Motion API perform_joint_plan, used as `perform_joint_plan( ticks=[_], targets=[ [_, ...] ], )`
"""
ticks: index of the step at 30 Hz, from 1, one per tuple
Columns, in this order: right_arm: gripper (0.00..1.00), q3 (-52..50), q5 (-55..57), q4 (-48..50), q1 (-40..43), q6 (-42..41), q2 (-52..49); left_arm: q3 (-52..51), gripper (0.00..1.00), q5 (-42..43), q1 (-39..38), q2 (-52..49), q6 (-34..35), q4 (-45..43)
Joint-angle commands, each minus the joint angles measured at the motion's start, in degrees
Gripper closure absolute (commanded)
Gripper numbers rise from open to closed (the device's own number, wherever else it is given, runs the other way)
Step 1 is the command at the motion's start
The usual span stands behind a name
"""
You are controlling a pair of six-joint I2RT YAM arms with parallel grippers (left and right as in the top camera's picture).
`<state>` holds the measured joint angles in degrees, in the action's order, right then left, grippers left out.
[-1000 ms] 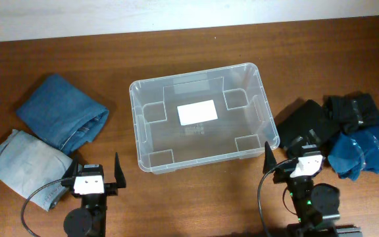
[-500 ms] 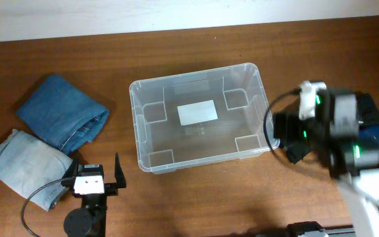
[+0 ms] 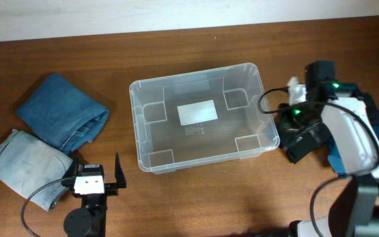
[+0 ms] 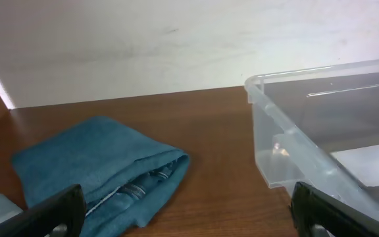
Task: Pack container
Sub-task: 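Reach the right gripper to the dark-blue folded garment on the right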
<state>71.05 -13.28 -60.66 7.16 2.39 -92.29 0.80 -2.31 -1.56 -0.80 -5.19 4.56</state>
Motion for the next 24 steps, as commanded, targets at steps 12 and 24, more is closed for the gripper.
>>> perform_joint_plan(
  ticks=[12,24],
  targets=[
    [0.70,2.4,1.5,-0.8,1.9,-3.6,2.0,-0.3,0.01,0.5,-0.3,0.4,-1.1,0.1],
    [0.02,-4.7,6.3,-0.6,41.2,-22.1,26.2,-0.3,0.01,0.5,-0.3,0.4,-1.1,0.1]
  ],
)
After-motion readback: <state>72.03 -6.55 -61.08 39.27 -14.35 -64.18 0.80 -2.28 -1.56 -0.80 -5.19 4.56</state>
